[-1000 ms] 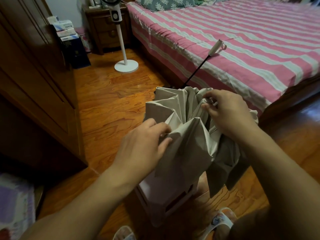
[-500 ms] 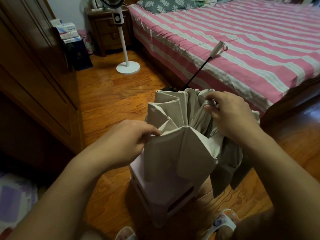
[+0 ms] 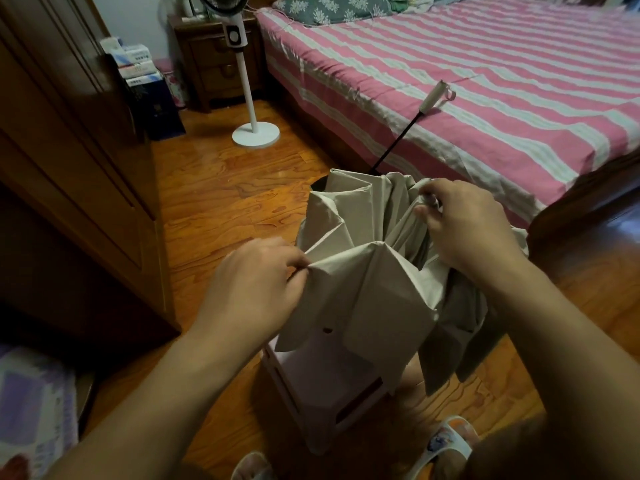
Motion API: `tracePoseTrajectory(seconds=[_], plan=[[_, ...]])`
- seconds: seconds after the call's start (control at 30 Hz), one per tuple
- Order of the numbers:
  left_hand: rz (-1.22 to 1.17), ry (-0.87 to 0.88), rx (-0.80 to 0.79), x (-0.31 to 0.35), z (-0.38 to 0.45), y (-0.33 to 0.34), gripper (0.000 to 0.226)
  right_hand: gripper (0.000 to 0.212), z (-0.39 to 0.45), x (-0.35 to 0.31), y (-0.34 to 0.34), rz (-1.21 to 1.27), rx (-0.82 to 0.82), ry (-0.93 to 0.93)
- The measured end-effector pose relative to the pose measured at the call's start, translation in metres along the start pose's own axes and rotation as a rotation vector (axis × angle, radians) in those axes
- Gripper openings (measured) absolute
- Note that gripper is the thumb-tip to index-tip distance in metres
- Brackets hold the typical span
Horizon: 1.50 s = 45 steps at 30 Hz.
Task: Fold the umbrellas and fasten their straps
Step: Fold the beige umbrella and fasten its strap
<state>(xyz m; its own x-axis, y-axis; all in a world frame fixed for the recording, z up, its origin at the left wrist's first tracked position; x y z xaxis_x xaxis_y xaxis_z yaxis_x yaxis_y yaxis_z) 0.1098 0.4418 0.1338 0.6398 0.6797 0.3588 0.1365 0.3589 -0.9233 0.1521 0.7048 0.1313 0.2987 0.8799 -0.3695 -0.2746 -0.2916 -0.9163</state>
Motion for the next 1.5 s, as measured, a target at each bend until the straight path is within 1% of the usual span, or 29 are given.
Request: tracePoseTrajectory(seconds=[0.13,0.2,0.27,0.37,0.4,0.47,0.53,0.57,0.63,0.73,0.77,0.8,0.87,0.9,0.97,1.0,1.03,1.07,1.13,1.17,1.23,1.3,1.33,1.43,1.5], plan=[[-0.152,-0.034,-0.016,-0.007,0.003,0.005,0.013,0.031,-0.002,-0.003,-0.003,0.043,-0.016,-0.026],[-0.255,-0.068,-0.003,-0.012,0.006,0.007,0.023,0.032,0.001,0.000,-0.004,0.053,-0.049,-0.024],[-0.421,-0.103,0.024,-0.018,0.007,0.007,0.034,0.033,0.002,0.004,-0.005,0.079,-0.081,-0.009],[-0.614,-0.034,0.053,-0.016,0.010,0.006,0.039,0.032,0.003,0.011,-0.006,0.115,-0.097,0.014],[-0.669,-0.020,0.030,-0.015,0.012,0.010,0.041,0.032,0.002,0.013,-0.005,0.116,-0.100,0.021],[-0.763,-0.046,-0.072,-0.018,0.017,0.026,0.053,0.031,0.002,0.015,-0.005,0.113,-0.096,0.029],[-0.734,-0.077,-0.184,-0.020,0.021,0.045,0.062,0.031,0.002,0.018,-0.006,0.116,-0.082,0.038],[-0.696,-0.083,-0.203,-0.020,0.022,0.051,0.061,0.031,0.002,0.019,-0.006,0.120,-0.080,0.044],[-0.668,-0.079,-0.166,-0.020,0.024,0.056,0.051,0.032,0.002,0.021,-0.005,0.129,-0.083,0.052],[-0.666,-0.063,-0.033,-0.016,0.027,0.049,0.019,0.032,0.002,0.022,-0.005,0.131,-0.083,0.051],[-0.646,-0.068,0.005,-0.017,0.028,0.046,0.013,0.032,0.001,0.022,-0.005,0.131,-0.083,0.052],[-0.629,-0.081,0.013,-0.018,0.029,0.043,0.011,0.032,0.001,0.023,-0.006,0.132,-0.083,0.055],[-0.635,-0.100,-0.043,-0.018,0.028,0.042,0.009,0.033,0.000,0.024,-0.007,0.129,-0.082,0.062],[-0.648,-0.094,-0.073,-0.017,0.027,0.041,0.010,0.032,0.000,0.025,-0.008,0.125,-0.081,0.063],[-0.672,-0.052,-0.086,-0.014,0.026,0.040,0.032,0.031,-0.001,0.024,-0.007,0.121,-0.084,0.060],[-0.670,-0.021,-0.062,-0.011,0.026,0.038,0.042,0.031,-0.002,0.023,-0.007,0.121,-0.087,0.056],[-0.621,0.024,-0.025,-0.008,0.027,0.035,0.048,0.031,-0.003,0.021,-0.007,0.122,-0.089,0.051],[-0.524,0.088,0.011,-0.002,0.028,0.031,0.051,0.032,-0.004,0.019,-0.007,0.121,-0.091,0.045],[-0.256,0.220,0.055,0.013,0.027,0.026,0.052,0.032,-0.006,0.015,-0.007,0.117,-0.095,0.031],[-0.147,0.259,0.055,0.019,0.026,0.026,0.050,0.031,-0.006,0.013,-0.006,0.114,-0.096,0.023],[-0.063,0.277,0.036,0.023,0.026,0.028,0.035,0.028,-0.008,0.012,-0.005,0.113,-0.095,0.012],[-0.104,0.234,0.013,0.020,0.026,0.030,0.018,0.027,-0.008,0.012,-0.004,0.109,-0.094,0.011],[-0.156,0.195,-0.009,0.016,0.027,0.032,0.015,0.028,-0.008,0.013,-0.005,0.103,-0.089,0.013],[-0.381,0.043,-0.095,0.001,0.024,0.035,0.014,0.031,-0.005,0.022,-0.008,0.101,-0.070,0.045],[-0.422,-0.014,-0.090,-0.005,0.017,0.029,0.018,0.031,-0.004,0.027,-0.011,0.090,-0.065,0.062]])
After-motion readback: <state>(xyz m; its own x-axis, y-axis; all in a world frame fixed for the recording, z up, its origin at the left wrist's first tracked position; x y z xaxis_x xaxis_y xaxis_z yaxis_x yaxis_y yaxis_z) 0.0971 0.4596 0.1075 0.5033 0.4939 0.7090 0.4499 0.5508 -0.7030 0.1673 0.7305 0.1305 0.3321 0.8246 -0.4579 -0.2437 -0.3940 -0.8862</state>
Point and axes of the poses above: each hand's wrist, its own z-axis towards the middle knuckle, its own y-axis out of the palm, x = y × z, the point moved 7 cm from there along z, towards the middle knuckle, and after that the axes turned 10 degrees about -x, right-handed, at the moved point
